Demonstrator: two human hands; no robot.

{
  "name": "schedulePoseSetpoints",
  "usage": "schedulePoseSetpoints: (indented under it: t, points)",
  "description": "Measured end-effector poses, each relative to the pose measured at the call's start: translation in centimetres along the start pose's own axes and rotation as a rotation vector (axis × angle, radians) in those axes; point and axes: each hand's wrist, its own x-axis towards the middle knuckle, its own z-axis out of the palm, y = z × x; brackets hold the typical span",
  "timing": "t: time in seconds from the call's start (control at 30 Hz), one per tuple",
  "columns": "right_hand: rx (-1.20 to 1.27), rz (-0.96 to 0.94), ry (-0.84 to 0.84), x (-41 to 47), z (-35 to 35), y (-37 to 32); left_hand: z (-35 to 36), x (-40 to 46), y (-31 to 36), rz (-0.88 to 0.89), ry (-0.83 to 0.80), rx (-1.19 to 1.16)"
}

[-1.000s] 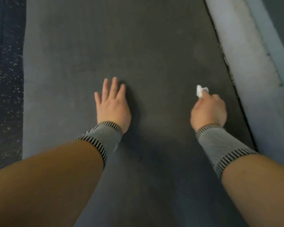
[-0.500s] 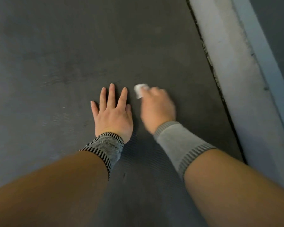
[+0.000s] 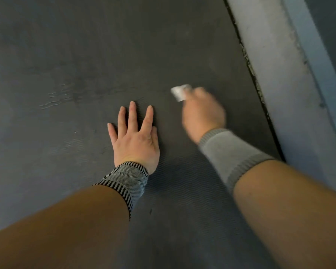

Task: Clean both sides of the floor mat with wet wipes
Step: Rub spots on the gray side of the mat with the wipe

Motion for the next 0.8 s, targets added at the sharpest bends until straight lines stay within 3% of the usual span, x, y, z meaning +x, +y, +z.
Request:
schedulePoseSetpoints:
  t: [0.07,0.13,0.17,0.27,0.3,0.33,0.43,0.5,0.6,0.63,0.73,0.8]
  points:
    - [-0.070,0.428,0.106,0.9,-1.4,5.4,0.1,0.1,0.0,0.002,0.005,-0.001]
    - [-0.041,0.636,0.154,0.7,-1.8,6.8,0.0,0.0,0.0,0.000,-0.001,-0.016]
    - [-0.010,0.599,0.145,0.5,-1.7,5.7,-0.1,0.0,0.0,-0.001,-0.003,-0.018]
    - [-0.010,0.098,0.042,-1.2,-0.4,2.9,-0.1,-0.1,-0.1,-0.001,0.002,-0.006]
    - [-0.047,0.030,0.038,-1.4,-0.5,3.5,-0.1,0.0,0.0,0.005,0.001,-0.001]
    - [-0.088,0.096,0.060,-1.0,-0.9,4.9,-0.1,0.0,0.0,0.014,-0.002,0.006]
    - [-0.093,0.523,0.143,-0.6,-1.9,8.1,0.0,0.2,0.2,0.027,-0.047,0.038]
    - [-0.014,0.449,0.085,-1.7,-2.0,6.3,-0.3,0.4,0.4,0.006,-0.071,0.057]
    - [-0.002,0.108,-0.082,-3.9,-1.7,5.1,-1.0,0.8,2.8,0.058,-0.048,0.029]
    - [-0.043,0.149,-0.070,-3.7,-2.0,6.4,-0.9,0.6,4.4,0.131,-0.058,-0.013]
    - [-0.040,0.528,0.063,-3.6,-2.9,8.9,0.1,-0.4,7.3,0.281,-0.105,-0.040]
    - [0.011,0.460,0.077,-5.5,-2.1,8.0,1.0,-0.3,7.4,0.261,-0.072,-0.031]
